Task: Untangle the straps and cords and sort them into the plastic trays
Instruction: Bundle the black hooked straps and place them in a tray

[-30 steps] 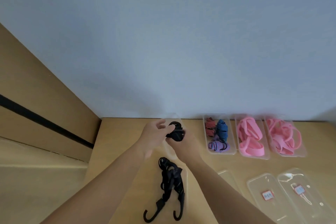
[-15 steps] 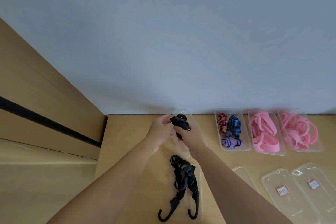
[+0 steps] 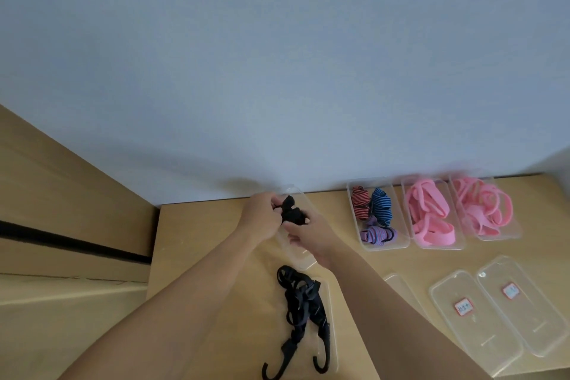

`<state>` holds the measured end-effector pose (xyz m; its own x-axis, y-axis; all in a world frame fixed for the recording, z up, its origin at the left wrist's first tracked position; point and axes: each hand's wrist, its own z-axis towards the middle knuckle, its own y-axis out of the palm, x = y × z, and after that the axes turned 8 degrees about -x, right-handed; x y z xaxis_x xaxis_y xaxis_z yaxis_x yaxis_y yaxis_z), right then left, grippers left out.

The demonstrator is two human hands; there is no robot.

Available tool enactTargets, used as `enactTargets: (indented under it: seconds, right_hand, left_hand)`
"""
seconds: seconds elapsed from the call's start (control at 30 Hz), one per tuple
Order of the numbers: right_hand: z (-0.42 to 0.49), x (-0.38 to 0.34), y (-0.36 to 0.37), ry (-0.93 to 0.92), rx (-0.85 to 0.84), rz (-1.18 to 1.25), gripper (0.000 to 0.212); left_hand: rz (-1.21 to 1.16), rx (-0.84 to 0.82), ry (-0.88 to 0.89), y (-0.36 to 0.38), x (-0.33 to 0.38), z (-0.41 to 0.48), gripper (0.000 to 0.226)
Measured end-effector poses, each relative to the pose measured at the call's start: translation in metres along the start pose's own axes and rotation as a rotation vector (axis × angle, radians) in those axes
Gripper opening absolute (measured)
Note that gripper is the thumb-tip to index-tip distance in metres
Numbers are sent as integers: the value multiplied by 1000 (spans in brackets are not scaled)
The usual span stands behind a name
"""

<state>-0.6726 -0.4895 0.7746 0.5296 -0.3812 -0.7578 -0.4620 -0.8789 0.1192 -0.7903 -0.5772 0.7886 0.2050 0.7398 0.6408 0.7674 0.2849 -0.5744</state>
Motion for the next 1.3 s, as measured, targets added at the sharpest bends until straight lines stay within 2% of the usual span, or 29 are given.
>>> enactTargets:
  seconds: [0.1, 0.17, 0.23, 0.33, 0.43, 0.53, 0.77, 0.87, 0.97, 1.1, 1.2, 1.3]
  right_hand:
    - [10, 4, 1, 24, 132, -530, 16]
    - [15, 4, 4, 79, 179, -785, 15]
    - [18, 4, 6, 121, 223, -963, 11]
    - [14, 3, 9, 86, 277, -1072, 30]
    - [5, -2, 7, -37, 316, -1084, 9]
    - [-9, 0, 2, -156, 330, -1103, 23]
    - [-44, 11, -7, -362, 372, -1178, 29]
    - [-65, 19, -5, -472, 399, -1239, 27]
    - [-89, 31, -2, -539, 414, -1257, 27]
    - [-124, 56, 4, -435, 334, -1132, 32]
    - [-148, 78, 9, -247, 249, -900, 26]
    - [-163, 106, 13, -90, 162, -651, 17]
  left_hand:
    - [135, 0, 8, 5, -2, 6, 25]
    - [222, -19, 25, 9, -3, 8, 25]
    - [285, -32, 48, 11, -3, 8, 22]
    - [323, -27, 71, 12, -2, 5, 18]
    - [328, -3, 114, 12, -7, 0, 23]
    - [308, 13, 136, 12, -12, -12, 33]
    - [302, 173, 202, 18, -23, -57, 36]
    - [347, 251, 191, 25, -31, -89, 34]
    - [378, 254, 134, 38, -44, -124, 23]
    - [399, 134, 45, 70, -60, -174, 14]
    - [457, 47, -1, 99, -72, -205, 9]
    - [457, -9, -30, 123, -87, -226, 14]
